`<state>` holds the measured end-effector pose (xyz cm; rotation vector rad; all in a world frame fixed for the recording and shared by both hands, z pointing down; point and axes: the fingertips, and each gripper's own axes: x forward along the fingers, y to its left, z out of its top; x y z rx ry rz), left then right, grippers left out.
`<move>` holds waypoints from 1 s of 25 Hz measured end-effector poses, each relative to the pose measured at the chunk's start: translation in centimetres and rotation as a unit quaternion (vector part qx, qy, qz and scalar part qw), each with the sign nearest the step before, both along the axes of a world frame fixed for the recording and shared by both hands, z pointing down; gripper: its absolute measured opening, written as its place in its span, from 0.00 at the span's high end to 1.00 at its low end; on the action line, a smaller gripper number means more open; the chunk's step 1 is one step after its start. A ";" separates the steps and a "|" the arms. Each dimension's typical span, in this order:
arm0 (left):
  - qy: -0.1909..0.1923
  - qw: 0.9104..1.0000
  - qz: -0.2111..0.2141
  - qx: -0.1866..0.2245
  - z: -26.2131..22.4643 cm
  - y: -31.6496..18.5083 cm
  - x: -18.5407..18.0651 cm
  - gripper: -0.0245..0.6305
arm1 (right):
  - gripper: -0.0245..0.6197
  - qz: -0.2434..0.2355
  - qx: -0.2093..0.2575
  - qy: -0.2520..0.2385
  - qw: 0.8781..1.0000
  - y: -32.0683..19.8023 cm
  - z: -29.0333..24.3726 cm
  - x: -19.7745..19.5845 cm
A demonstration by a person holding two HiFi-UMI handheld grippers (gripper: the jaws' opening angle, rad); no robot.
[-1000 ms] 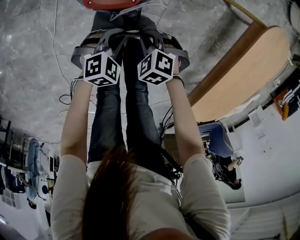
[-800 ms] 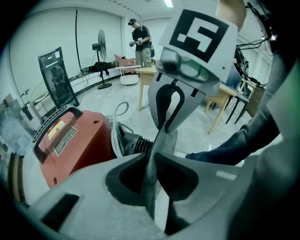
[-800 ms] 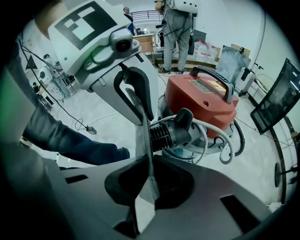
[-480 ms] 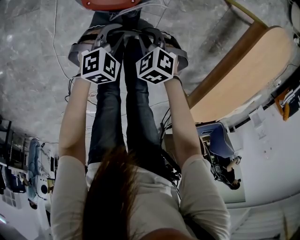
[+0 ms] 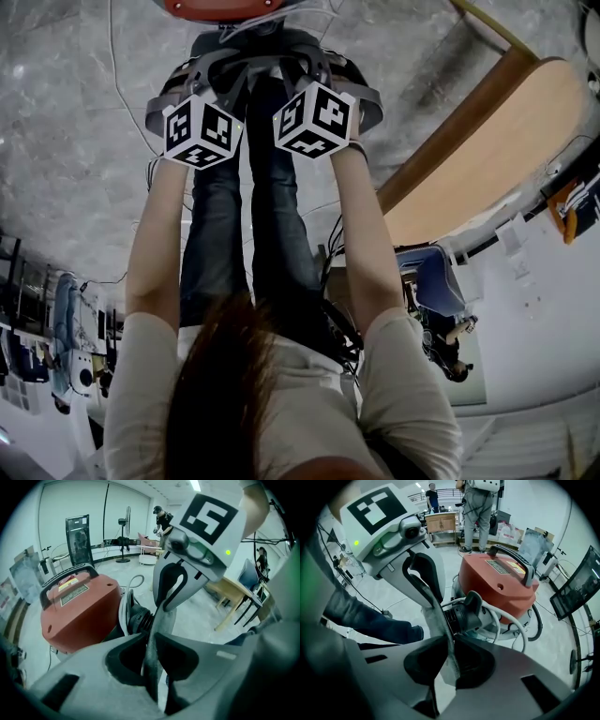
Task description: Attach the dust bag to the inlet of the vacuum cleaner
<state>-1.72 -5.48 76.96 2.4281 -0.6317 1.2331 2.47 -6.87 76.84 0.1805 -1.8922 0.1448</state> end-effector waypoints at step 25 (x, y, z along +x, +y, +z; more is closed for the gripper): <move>0.047 0.993 -0.104 -0.024 0.0 -1.0 0.7 0.84 | 0.89 0.113 -0.008 -0.019 0.993 -1.2 0.4 0.7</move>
